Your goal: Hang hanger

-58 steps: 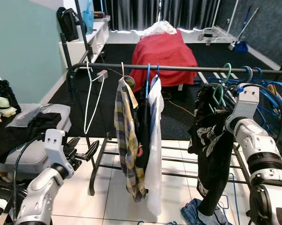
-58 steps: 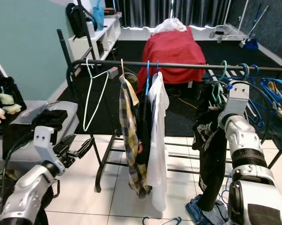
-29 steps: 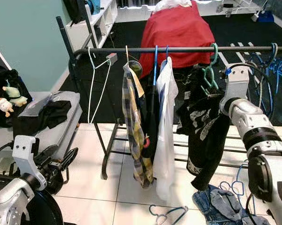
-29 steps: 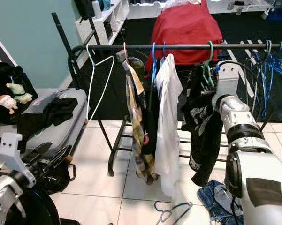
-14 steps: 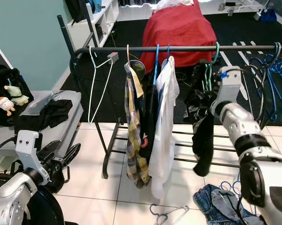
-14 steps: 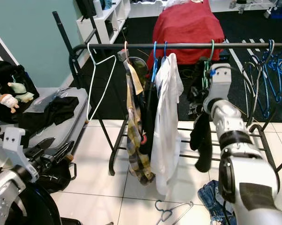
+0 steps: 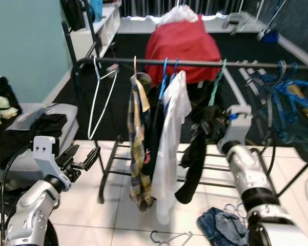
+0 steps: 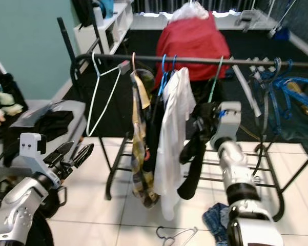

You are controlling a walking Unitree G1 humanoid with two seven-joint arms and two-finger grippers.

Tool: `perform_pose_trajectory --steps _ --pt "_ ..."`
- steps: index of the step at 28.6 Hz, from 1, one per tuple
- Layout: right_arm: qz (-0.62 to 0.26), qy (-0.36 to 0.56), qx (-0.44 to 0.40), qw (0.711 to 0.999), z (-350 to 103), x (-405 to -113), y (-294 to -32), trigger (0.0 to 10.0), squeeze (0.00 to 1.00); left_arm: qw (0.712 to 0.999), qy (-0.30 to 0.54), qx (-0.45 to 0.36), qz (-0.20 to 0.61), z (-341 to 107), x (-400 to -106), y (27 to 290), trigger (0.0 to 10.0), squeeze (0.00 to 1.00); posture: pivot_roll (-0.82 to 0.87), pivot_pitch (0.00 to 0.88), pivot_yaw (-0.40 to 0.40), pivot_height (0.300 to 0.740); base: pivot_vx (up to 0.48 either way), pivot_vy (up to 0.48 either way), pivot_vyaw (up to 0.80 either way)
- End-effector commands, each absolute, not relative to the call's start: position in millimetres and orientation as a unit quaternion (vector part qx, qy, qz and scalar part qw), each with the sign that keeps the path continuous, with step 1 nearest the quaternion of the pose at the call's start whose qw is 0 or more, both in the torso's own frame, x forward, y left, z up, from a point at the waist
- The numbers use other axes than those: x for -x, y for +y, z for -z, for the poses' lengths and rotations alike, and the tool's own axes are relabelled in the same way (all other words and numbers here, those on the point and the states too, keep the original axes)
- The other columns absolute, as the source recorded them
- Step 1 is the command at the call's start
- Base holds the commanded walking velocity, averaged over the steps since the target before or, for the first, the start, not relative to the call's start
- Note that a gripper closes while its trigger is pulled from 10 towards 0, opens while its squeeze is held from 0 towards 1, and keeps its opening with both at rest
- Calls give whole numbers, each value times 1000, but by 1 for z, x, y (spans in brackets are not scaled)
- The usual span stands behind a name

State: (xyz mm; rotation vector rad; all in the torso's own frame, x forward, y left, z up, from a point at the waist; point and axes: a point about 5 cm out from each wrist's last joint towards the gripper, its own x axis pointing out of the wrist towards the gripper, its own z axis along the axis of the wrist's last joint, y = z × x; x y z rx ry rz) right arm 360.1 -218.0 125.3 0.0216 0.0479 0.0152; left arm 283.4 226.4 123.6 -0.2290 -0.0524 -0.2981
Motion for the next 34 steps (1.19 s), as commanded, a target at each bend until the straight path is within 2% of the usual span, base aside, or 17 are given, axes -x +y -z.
perform_pose_trajectory --steps 1,5,7,10,15,17,23,33,34 --pt "-2 42 -4 999 -110 -353 -213 10000 0 982 -27 116 148 -123 -287 222 10000 0 -73 17 -32 740 0 0 0" --pt "2 41 3 999 -108 -351 -215 10000 0 981 -31 119 151 -125 -290 218 10000 0 -82 19 -35 740 0 0 0" --pt "18 37 -6 999 -113 -352 -227 10000 0 980 -41 121 153 -130 -296 212 10000 0 -87 9 -52 740 0 0 0" --pt "21 33 -12 999 -116 -353 -230 10000 0 981 -44 118 149 -132 -299 210 10000 0 -87 6 -55 740 0 0 0" --pt "-1 23 -20 1000 -123 -355 -224 10000 0 984 -43 114 130 -133 -307 210 10000 0 -73 3 -65 740 0 0 0" --pt "-30 1 -22 999 -131 -356 -214 10000 0 985 -44 117 115 -136 -314 212 10000 0 -55 7 -68 740 0 0 0" --pt "-32 -24 -59 997 -140 -360 -205 10000 0 991 -24 97 90 -136 -326 219 10000 0 -18 16 -39 740 0 0 0" --pt "-47 -24 -52 997 -141 -363 -197 10000 0 994 -27 82 66 -135 -327 223 10000 0 -7 9 -46 740 0 0 0" --pt "-55 -25 -49 997 -143 -363 -196 10000 0 995 -39 78 57 -138 -326 222 10000 0 -4 21 -78 740 0 0 0"
